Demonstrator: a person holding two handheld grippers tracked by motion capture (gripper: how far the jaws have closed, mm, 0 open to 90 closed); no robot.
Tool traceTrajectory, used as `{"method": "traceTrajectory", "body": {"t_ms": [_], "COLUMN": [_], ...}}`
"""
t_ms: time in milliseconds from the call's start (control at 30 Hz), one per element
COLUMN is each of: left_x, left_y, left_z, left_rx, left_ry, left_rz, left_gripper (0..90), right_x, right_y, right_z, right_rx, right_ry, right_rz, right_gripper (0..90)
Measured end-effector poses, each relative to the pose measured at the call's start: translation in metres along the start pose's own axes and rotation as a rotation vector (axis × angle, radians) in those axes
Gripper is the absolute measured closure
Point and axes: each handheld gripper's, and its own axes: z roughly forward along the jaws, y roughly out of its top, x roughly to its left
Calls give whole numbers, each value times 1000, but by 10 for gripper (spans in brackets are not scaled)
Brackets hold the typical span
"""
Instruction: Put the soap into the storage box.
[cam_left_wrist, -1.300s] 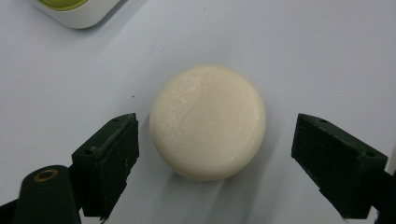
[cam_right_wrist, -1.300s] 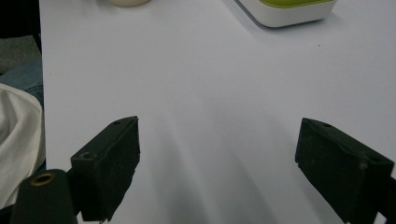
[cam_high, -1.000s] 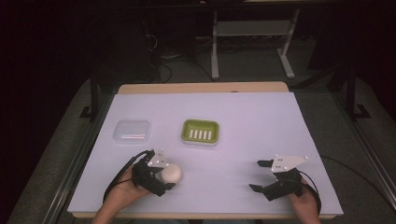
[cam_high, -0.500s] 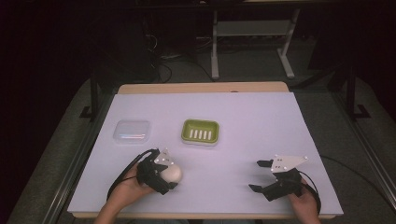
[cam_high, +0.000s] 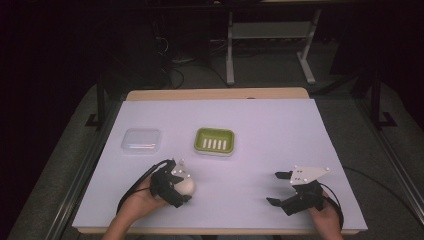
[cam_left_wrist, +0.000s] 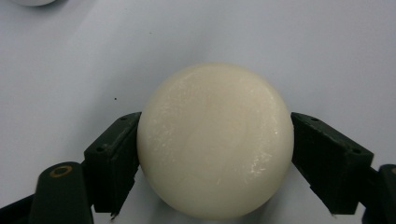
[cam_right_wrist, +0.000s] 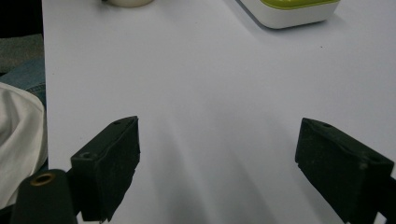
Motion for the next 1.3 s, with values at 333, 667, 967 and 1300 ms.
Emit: {"method": "traceTrajectory", "body": {"t_ms": [333, 667, 967, 1300], "left_x": [1, 1, 1, 1], "left_y": [2, 4, 5, 5], "left_z": [1, 3, 3, -2], "left_rx": [17, 39, 43, 18], "left_ry": [-2, -6, -16, -34], "left_rz": [0, -1, -10, -6], "left_gripper": [235, 238, 245, 248], "right_x": [0, 0, 0, 0], "right_y": [0, 0, 0, 1], "right_z": [0, 0, 0, 0], "right_rx": [-3, -2, -3, -6], "right_ry": [2, 3, 2, 2], "right_rz": [-3, -3, -2, -1], "right_gripper": [131, 131, 131, 131]}}
